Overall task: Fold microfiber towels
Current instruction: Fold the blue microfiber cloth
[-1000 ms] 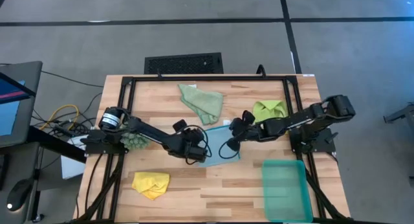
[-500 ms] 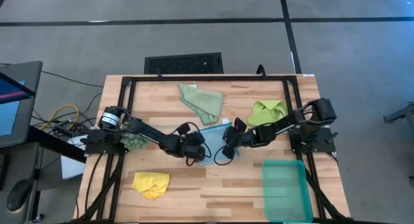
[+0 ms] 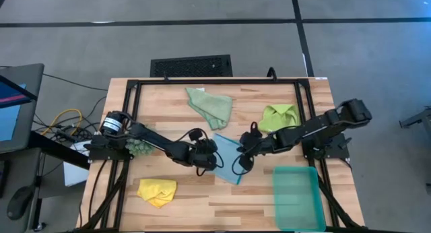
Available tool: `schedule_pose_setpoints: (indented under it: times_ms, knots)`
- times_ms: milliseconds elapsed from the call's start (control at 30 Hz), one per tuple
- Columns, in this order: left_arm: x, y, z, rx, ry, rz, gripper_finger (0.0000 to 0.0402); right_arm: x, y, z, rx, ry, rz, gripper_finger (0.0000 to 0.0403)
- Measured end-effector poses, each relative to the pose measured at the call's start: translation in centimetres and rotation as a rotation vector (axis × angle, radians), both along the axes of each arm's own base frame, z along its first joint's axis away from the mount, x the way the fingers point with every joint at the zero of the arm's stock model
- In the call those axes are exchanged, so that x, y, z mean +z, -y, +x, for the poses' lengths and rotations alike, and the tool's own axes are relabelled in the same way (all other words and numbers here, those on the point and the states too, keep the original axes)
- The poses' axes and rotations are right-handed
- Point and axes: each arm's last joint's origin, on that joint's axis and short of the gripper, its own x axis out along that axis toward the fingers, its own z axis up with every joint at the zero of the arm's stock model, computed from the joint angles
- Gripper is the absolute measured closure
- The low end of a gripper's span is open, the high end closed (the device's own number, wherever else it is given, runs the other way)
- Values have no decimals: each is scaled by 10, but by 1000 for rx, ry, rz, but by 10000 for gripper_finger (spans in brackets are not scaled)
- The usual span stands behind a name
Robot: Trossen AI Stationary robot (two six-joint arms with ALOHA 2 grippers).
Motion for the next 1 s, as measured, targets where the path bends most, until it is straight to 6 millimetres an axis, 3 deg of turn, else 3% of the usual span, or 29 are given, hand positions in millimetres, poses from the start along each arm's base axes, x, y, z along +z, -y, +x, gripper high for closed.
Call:
schedule_pose_setpoints:
  times_ms: [200,400,500,700,867,1000]
  knots:
    - [1,4,1,-22,8,-59,324,-11,-8,-8,45,-105,-86,380]
    - [-5,12,2,-170,-63,-290,324,-37,-10,-6,62,-219,-118,358]
    - [-10,10,-2,-178,-88,-241,324,-38,-4,-9,11,-279,-103,361]
    - [-6,-5,-2,14,-20,57,324,-22,-9,-21,14,-301,85,383]
    - [8,7,4,-25,2,62,324,11,-18,-20,-10,-119,28,394]
    - [19,25,10,-157,4,-62,324,16,-18,-18,-31,-46,-96,391]
